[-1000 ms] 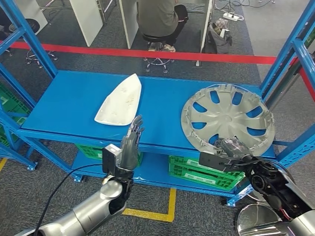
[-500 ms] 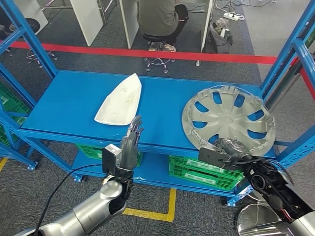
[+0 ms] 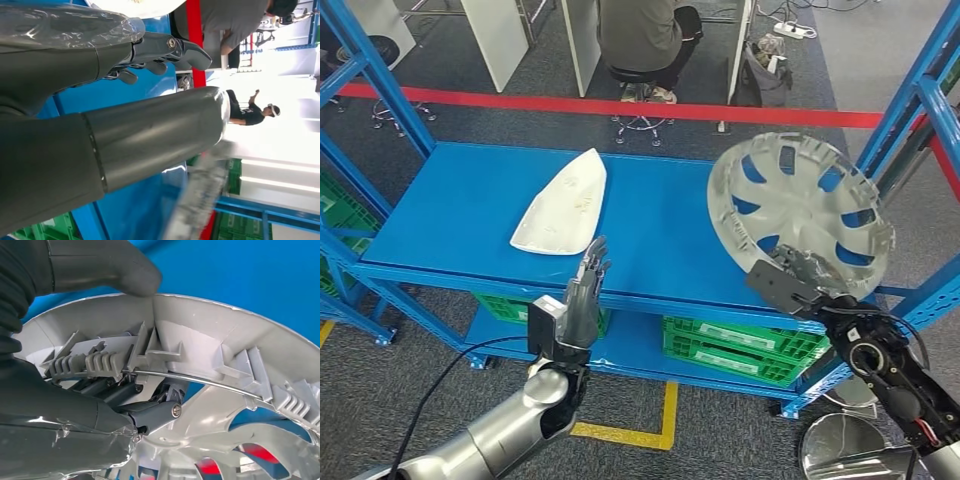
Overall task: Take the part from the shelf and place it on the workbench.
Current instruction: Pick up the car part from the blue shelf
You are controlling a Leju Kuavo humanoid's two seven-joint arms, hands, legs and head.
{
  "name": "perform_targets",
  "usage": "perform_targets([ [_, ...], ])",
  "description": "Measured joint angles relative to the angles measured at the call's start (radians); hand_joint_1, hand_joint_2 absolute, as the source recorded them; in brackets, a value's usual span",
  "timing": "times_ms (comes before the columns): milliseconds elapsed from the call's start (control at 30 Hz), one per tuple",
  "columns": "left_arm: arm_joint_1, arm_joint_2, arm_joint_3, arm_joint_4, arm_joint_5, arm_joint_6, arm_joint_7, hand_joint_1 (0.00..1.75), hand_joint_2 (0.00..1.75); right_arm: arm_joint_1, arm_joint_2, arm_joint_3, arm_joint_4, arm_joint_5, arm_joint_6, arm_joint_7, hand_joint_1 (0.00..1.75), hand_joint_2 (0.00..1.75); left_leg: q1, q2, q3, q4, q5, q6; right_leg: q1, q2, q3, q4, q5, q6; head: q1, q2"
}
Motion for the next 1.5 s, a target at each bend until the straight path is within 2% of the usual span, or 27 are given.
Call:
perform_targets([
  [200,0.001,-0.002,0.000,0.000,-0.006,-0.005,-0.004,0.00,0.00,-0.015,0.001,-0.050,-0.113,-0.024,-0.067,-0.053,1.75,1.75,0.000,0.000,0.000,0.000,0.000,0.000,0.001,-0.001,0.000,0.000,0.000,0.000,0.000,0.000],
  [700,0.001,-0.013,0.000,0.001,-0.020,-0.024,-0.004,0.00,0.00,-0.018,0.010,-0.079,-0.222,-0.024,-0.071,-0.085,1.75,1.75,0.000,0.000,-0.002,0.000,0.000,0.000,0.000,-0.001,-0.001,0.000,0.000,0.000,0.000,0.000],
  [967,-0.003,-0.025,0.000,0.010,-0.036,-0.038,-0.014,0.00,0.00,-0.017,0.029,-0.087,-0.270,-0.094,-0.059,-0.182,1.75,1.75,0.000,0.000,-0.002,0.000,0.000,0.000,0.000,-0.001,-0.002,0.000,0.000,0.000,0.000,0.000],
  [1100,-0.006,-0.030,0.000,0.013,-0.042,-0.042,-0.018,0.00,1.75,-0.012,0.041,-0.089,-0.316,-0.136,-0.051,-0.222,1.75,1.75,0.000,0.000,-0.003,0.000,0.000,0.000,0.000,-0.001,-0.002,0.000,0.000,0.000,0.000,0.000],
  [1500,-0.008,-0.045,0.000,0.019,-0.056,-0.052,-0.018,0.00,1.75,0.013,0.045,-0.140,-0.446,-0.184,-0.097,-0.220,1.75,1.75,0.000,0.000,-0.003,0.000,0.000,0.000,0.000,0.000,-0.003,0.000,0.000,0.000,0.000,0.000],
])
